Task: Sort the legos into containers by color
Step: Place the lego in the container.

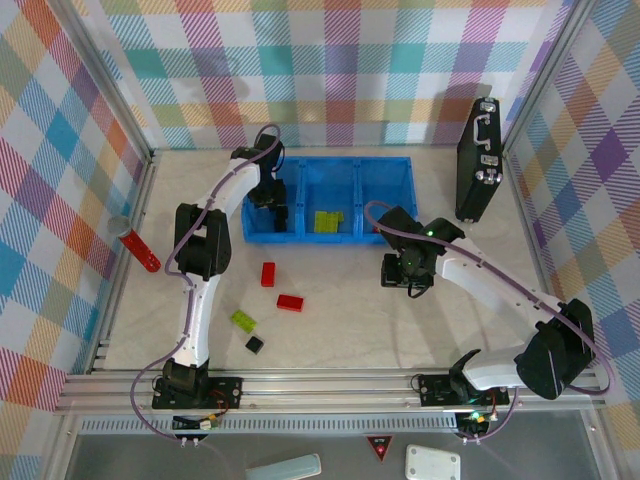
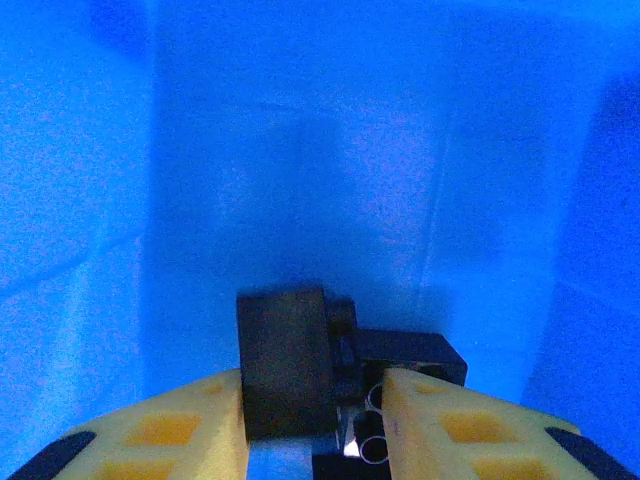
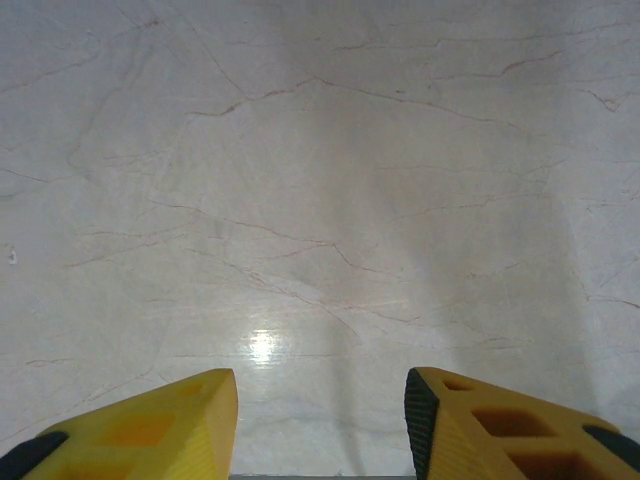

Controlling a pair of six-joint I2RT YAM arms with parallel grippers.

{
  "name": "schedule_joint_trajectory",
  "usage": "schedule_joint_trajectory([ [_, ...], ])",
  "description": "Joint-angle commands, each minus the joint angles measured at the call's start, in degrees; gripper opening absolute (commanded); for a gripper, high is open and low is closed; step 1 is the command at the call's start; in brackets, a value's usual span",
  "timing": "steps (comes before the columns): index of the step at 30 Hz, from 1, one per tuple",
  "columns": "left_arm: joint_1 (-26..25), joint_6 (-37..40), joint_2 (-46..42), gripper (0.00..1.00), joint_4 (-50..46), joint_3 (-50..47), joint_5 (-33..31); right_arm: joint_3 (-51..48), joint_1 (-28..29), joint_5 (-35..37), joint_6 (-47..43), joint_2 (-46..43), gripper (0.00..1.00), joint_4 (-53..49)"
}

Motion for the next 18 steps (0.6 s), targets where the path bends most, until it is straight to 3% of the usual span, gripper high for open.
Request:
schedule_joint_trajectory([
  [1,0.7,0.4,-2.9,0.39,-2.2,1.6,0.9,1.6,-0.4,0.7,0.5,-1.3,0.50,-1.3],
  [11,0.5,0.4,-7.7,0.40,-3.4,0.7,2.1,1.9,-0.4,-0.1,-0.1,-1.6,0.50,-0.5],
  [18,0.4,0.4,-14.2,0.40,-2.5,-6.0,2.6,3.0,-0.4,-1.8,-1.9,-0.1,0.50,1.1],
])
